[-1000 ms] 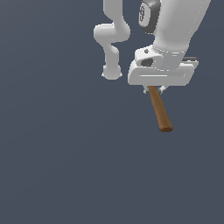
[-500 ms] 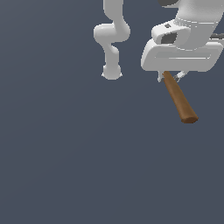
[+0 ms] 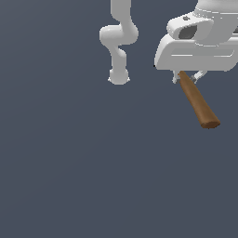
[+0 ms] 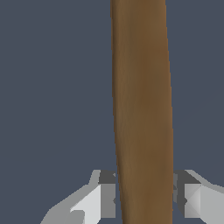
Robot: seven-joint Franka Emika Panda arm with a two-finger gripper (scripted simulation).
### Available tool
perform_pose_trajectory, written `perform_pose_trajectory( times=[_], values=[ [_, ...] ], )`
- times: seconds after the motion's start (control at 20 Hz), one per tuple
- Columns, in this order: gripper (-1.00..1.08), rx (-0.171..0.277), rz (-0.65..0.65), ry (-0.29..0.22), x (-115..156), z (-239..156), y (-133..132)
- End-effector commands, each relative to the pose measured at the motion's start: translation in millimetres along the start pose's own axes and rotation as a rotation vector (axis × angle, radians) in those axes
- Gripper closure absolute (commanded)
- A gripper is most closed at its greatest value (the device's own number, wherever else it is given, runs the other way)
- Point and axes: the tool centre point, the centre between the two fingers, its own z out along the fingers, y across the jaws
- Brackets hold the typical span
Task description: Pick up the object and move it to a goal position.
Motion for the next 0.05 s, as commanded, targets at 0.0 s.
perform_pose_trajectory(
  times=[0.0],
  values=[
    [1.08, 0.001, 0.0, 0.003, 0.6, -1.7, 0.2]
  ],
)
